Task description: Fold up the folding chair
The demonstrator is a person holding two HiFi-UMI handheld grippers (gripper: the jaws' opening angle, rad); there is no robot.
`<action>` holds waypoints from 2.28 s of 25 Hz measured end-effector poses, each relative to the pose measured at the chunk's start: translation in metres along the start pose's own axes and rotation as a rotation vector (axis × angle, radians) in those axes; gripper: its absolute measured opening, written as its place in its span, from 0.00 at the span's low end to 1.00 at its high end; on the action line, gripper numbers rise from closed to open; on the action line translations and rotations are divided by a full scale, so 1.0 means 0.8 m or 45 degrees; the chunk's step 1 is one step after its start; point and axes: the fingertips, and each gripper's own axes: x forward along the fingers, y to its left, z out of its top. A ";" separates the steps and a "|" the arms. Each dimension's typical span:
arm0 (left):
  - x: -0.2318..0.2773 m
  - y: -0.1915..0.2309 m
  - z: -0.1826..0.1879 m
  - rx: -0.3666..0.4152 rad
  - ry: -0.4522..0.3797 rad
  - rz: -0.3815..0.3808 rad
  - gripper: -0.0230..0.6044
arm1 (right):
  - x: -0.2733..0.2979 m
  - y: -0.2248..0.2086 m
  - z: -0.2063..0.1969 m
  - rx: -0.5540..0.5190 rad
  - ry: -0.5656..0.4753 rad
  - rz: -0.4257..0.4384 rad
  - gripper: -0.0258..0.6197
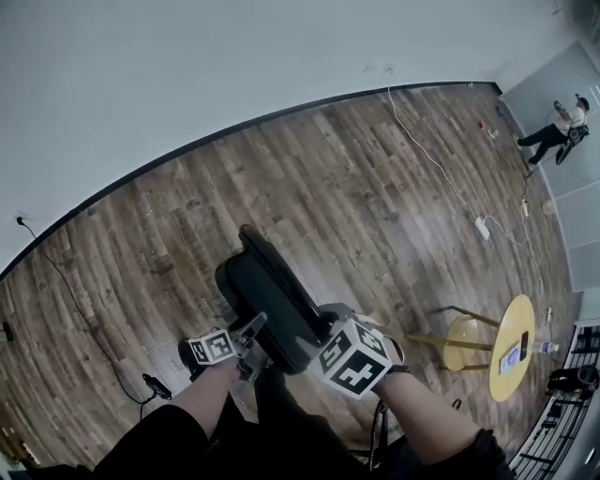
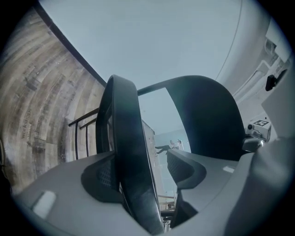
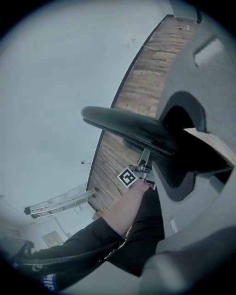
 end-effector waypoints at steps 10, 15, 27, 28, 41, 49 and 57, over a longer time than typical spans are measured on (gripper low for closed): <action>0.067 -0.051 0.003 0.114 0.086 -0.002 0.48 | -0.016 -0.028 -0.002 -0.002 -0.003 -0.007 0.31; 0.094 -0.062 0.008 0.187 0.113 -0.004 0.44 | -0.025 -0.042 -0.004 0.005 -0.013 0.007 0.32; 0.143 -0.084 0.013 0.232 0.173 0.055 0.35 | -0.035 -0.079 -0.010 0.033 0.013 -0.064 0.29; 0.148 -0.088 0.012 0.214 0.174 0.054 0.35 | -0.036 -0.080 -0.010 0.036 0.011 -0.063 0.29; 0.195 -0.101 0.016 0.226 0.157 0.228 0.30 | -0.039 -0.095 -0.014 0.019 0.032 -0.116 0.28; 0.209 -0.100 0.018 0.243 0.166 0.263 0.29 | -0.043 -0.120 -0.021 0.051 0.040 -0.144 0.26; 0.204 -0.092 0.016 0.234 0.255 0.306 0.34 | -0.043 -0.133 -0.019 0.067 0.007 -0.130 0.26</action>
